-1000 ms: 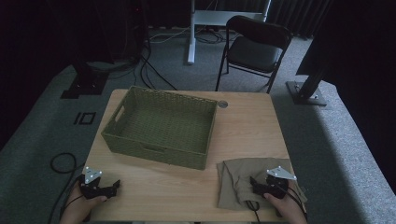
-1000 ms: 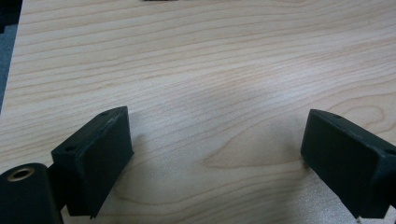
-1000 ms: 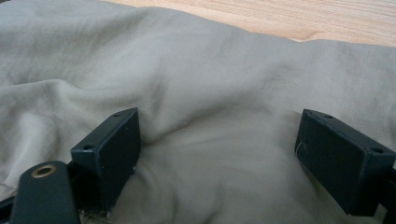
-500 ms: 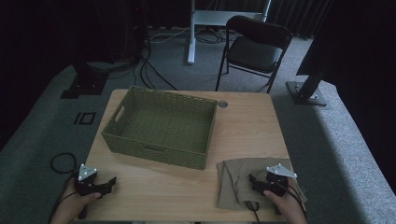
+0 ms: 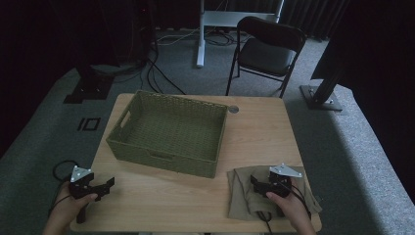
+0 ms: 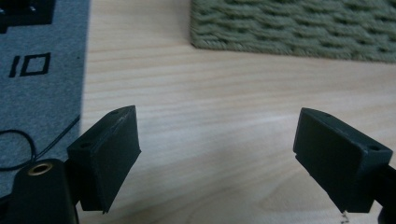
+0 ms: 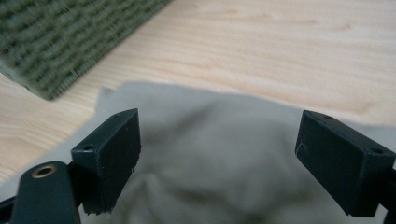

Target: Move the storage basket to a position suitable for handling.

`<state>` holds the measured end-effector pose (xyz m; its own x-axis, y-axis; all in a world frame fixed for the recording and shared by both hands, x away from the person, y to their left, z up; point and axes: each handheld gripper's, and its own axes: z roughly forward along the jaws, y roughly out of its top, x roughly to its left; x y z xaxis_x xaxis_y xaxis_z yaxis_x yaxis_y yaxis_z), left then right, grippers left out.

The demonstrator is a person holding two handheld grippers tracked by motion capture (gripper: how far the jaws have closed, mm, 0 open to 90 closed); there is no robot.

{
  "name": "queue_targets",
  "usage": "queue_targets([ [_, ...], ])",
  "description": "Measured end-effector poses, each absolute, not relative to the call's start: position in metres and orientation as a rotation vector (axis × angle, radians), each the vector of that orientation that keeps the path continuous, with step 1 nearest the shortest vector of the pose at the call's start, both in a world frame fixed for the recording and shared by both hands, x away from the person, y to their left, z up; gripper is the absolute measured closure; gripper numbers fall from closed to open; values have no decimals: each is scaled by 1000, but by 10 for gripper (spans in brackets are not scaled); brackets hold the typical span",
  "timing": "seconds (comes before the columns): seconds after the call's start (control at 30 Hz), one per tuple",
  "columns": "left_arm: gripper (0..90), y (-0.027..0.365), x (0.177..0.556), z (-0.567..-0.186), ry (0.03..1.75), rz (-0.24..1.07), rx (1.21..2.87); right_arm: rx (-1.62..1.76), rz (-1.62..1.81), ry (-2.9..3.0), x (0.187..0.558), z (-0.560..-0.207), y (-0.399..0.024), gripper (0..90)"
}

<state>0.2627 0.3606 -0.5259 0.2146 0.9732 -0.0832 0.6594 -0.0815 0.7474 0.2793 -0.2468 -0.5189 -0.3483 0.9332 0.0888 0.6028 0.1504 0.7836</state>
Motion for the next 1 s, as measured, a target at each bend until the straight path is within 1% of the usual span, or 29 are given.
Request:
queue_targets([
  [0.2,154,367,272,-508,1474,623,1805,1432,1112,2011,287,-503,-232,135],
  [0.5,154,369,291,-465,1404,691,1757,1354,1203,2019,300,-479,-202,134],
  [0.67,154,365,305,-450,1366,659,1751,1332,1260,2026,306,-469,-186,134],
  [0.77,154,362,316,-444,1362,662,1727,1315,1278,2022,309,-464,-177,135],
  [0.83,155,360,324,-443,1353,646,1724,1303,1288,2029,312,-461,-171,137],
  [0.93,157,355,334,-443,1373,659,1736,1298,1306,2049,316,-458,-162,139],
  [1.0,157,352,341,-443,1363,630,1720,1288,1305,2056,318,-456,-156,139],
])
